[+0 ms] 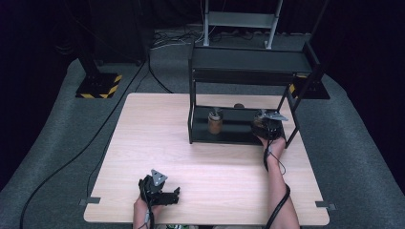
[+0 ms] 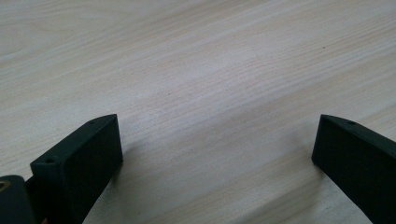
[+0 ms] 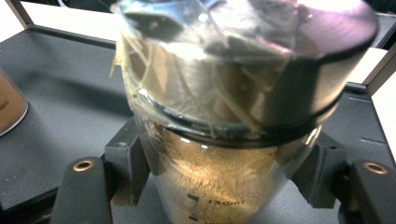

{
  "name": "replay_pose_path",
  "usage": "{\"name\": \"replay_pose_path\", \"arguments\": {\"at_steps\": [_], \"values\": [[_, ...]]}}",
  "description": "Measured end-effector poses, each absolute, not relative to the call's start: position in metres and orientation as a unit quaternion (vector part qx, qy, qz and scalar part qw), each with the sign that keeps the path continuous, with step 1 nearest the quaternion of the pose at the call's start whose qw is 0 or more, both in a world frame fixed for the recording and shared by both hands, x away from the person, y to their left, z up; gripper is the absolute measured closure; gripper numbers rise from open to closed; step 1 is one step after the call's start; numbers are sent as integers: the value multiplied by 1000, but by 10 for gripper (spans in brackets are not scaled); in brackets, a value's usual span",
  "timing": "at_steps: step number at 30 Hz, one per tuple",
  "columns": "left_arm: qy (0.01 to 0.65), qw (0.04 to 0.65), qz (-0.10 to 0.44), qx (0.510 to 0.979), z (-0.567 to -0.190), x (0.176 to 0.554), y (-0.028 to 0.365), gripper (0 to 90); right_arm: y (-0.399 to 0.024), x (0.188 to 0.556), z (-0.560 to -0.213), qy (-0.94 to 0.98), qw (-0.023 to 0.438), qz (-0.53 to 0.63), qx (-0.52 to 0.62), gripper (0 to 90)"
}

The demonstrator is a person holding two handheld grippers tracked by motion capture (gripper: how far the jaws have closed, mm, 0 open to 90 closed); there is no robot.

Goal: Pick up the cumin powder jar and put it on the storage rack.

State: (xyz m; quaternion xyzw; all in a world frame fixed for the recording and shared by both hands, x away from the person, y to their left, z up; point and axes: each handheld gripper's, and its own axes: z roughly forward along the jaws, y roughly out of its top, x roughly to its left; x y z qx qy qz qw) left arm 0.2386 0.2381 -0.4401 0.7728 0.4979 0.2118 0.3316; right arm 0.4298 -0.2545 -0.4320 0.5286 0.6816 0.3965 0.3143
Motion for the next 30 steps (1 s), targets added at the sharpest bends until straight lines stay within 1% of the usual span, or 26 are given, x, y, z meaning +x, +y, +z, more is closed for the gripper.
{"name": "replay_pose_path", "arguments": {"at_steps": [11,12,14,15,17,20,25,30], "values": [[498,332,212,773,-440,239,238,13,-253,433,-426,683,306,388,538,289],[498,332,212,773,-440,239,238,13,-253,434,-425,683,303,388,540,270],[498,332,212,773,-440,239,238,13,-252,433,-424,679,301,384,549,172],[498,332,212,773,-440,239,238,13,-251,432,-423,675,305,381,554,148],[498,332,212,773,-440,239,238,13,-255,431,-419,671,288,383,565,84],[498,332,212,773,-440,239,238,13,-263,431,-412,678,262,379,573,28],[497,333,211,773,-440,239,238,13,-267,418,-401,701,246,362,562,0],[498,333,211,773,-440,239,238,12,-264,395,-395,719,250,345,548,0]]}}
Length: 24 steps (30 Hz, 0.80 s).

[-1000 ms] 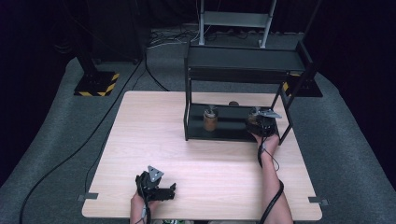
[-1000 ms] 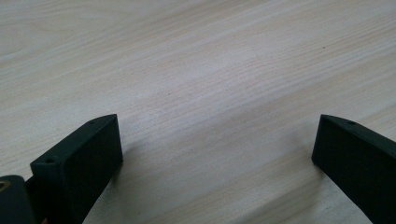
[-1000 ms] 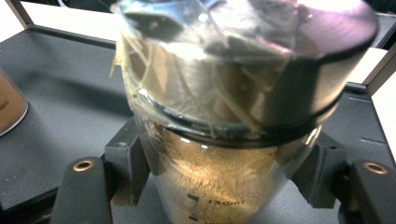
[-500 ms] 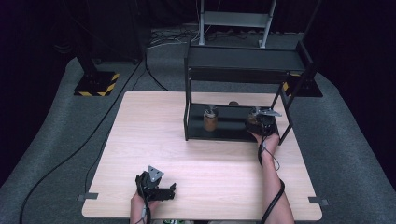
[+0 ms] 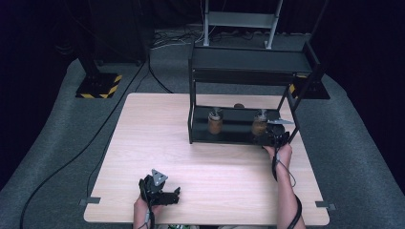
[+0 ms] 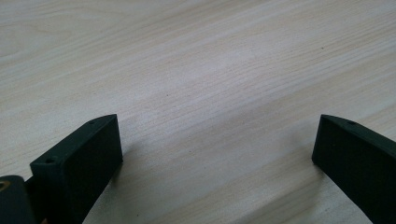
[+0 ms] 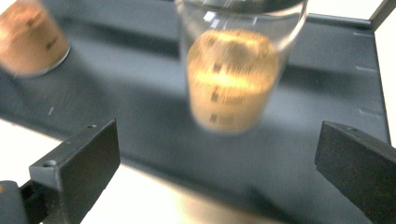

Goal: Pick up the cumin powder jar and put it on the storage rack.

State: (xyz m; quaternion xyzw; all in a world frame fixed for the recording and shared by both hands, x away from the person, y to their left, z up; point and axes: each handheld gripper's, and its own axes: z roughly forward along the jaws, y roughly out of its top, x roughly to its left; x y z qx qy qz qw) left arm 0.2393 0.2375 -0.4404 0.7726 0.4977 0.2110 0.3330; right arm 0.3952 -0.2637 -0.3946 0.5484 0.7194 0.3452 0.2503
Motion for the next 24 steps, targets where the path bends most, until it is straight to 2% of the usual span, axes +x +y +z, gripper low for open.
{"name": "replay_pose_path", "arguments": {"at_steps": [6,16,24], "values": [[498,333,211,773,-440,239,237,11,-268,346,-401,718,252,360,540,0],[498,332,213,772,-441,239,236,9,-263,275,-421,738,248,320,540,0],[496,331,214,773,-440,239,236,10,-264,251,-433,739,246,312,544,0]]}}
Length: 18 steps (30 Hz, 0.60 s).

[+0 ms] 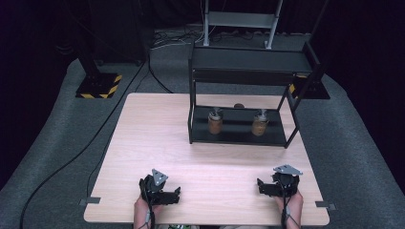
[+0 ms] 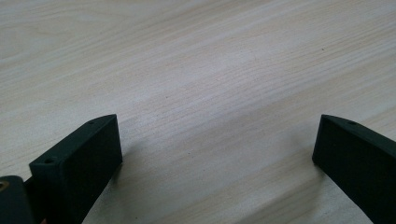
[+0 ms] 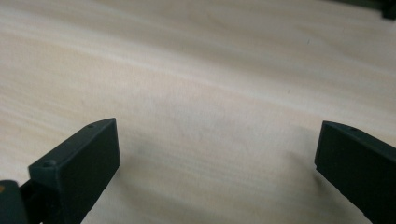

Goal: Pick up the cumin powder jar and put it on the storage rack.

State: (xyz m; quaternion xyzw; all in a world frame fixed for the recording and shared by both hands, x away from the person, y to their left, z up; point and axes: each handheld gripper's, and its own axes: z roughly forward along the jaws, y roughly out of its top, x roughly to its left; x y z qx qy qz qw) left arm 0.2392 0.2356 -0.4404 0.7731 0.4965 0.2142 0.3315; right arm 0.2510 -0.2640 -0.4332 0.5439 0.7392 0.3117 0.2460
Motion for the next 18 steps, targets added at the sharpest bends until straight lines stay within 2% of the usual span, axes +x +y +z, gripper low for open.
{"name": "replay_pose_path", "arguments": {"at_steps": [18], "values": [[494,331,217,774,-441,238,235,13,-258,244,-437,733,266,311,543,0]]}}
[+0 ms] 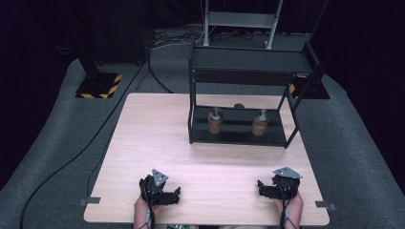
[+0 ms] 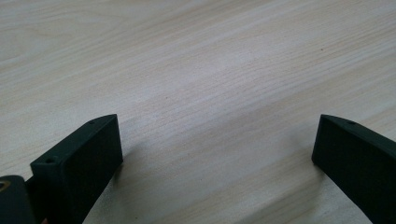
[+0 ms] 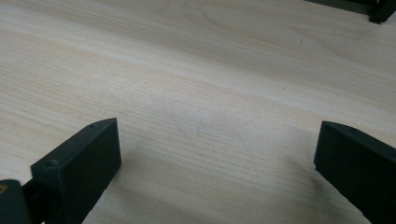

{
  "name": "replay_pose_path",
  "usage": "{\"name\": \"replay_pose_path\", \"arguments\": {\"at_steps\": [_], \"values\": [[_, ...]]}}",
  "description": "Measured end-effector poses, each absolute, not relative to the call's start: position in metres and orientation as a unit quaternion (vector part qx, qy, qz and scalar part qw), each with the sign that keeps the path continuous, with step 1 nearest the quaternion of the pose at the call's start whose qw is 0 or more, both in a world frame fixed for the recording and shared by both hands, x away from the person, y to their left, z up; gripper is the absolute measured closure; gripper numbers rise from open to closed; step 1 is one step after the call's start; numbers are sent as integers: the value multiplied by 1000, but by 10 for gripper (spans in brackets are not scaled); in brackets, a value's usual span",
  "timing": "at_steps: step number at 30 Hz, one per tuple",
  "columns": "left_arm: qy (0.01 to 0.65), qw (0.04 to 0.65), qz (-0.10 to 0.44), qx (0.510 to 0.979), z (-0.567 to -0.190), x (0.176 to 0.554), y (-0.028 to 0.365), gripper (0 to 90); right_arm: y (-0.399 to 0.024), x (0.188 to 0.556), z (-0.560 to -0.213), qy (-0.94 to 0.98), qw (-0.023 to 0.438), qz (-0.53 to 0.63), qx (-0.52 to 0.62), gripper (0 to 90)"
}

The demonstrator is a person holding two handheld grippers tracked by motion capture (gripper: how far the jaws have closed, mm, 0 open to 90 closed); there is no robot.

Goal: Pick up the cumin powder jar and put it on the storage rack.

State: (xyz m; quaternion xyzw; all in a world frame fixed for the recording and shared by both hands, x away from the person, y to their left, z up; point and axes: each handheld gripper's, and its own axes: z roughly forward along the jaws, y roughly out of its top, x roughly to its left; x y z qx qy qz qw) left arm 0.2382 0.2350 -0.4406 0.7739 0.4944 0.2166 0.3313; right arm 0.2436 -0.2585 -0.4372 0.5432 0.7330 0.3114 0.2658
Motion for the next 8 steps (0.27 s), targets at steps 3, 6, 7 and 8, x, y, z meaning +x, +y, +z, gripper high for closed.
{"name": "replay_pose_path", "arguments": {"at_steps": [3,6,7,8], "values": [[495,331,217,773,-441,238,235,12,-259,244,-437,734,265,312,542,0],[495,331,215,774,-440,239,235,11,-259,244,-437,734,266,312,541,0],[495,331,215,774,-440,239,235,11,-258,243,-437,734,267,311,541,0],[495,331,215,774,-440,239,235,12,-257,243,-437,734,269,309,541,0]]}}
